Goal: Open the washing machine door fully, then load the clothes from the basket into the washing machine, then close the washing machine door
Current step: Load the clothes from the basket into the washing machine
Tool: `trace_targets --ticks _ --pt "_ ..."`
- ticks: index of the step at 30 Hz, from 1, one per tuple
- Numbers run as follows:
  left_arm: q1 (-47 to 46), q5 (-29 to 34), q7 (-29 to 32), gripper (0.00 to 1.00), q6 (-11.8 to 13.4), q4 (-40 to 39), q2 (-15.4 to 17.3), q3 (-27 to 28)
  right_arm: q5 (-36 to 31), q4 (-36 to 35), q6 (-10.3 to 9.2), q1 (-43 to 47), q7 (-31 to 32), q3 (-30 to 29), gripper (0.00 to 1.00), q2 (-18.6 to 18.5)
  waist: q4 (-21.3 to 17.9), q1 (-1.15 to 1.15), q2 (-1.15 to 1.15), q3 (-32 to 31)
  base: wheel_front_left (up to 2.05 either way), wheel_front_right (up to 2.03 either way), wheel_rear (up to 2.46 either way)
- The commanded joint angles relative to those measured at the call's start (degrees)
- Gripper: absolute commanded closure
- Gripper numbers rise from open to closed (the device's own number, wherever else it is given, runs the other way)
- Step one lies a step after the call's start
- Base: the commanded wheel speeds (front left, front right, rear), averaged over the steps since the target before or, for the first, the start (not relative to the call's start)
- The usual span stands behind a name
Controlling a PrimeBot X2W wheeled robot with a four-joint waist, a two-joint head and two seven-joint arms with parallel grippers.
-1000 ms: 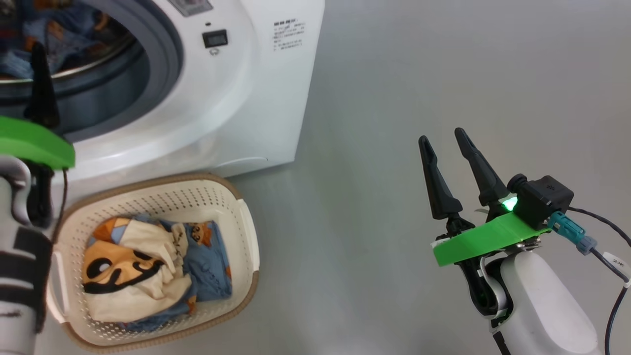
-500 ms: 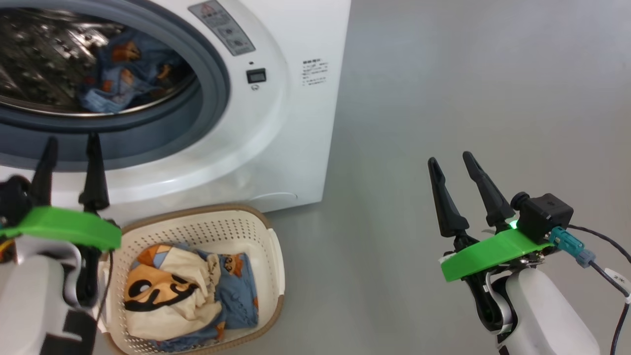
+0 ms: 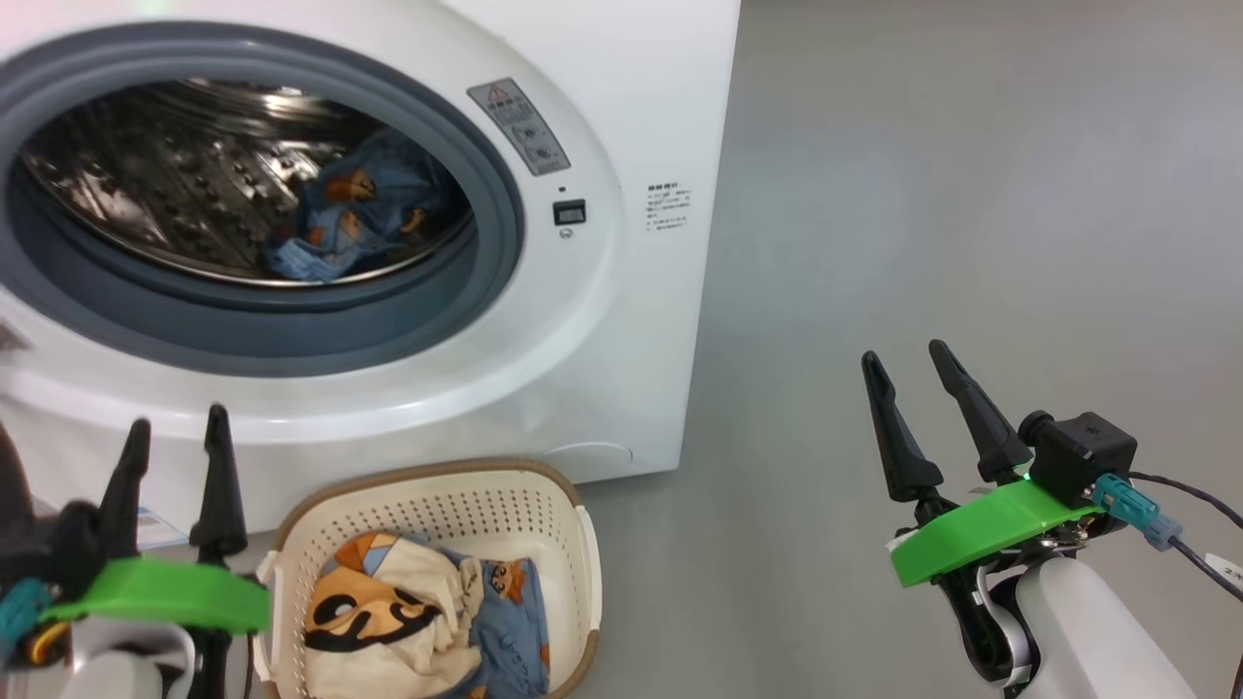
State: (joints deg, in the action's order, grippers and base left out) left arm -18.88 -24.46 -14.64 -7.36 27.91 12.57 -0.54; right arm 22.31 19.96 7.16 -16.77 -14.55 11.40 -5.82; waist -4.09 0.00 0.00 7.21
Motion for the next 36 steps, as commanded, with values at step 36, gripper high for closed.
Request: trace_targets --ticks 36 --pt "11.0 5.3 -0.4 0.00 0.1 -11.3 -5.2 7.0 1.9 -1.0 0.33 2.5 -0.4 1.9 0.00 -2.7 2.3 0.00 0.00 -4.5 0.00 0.00 0.00"
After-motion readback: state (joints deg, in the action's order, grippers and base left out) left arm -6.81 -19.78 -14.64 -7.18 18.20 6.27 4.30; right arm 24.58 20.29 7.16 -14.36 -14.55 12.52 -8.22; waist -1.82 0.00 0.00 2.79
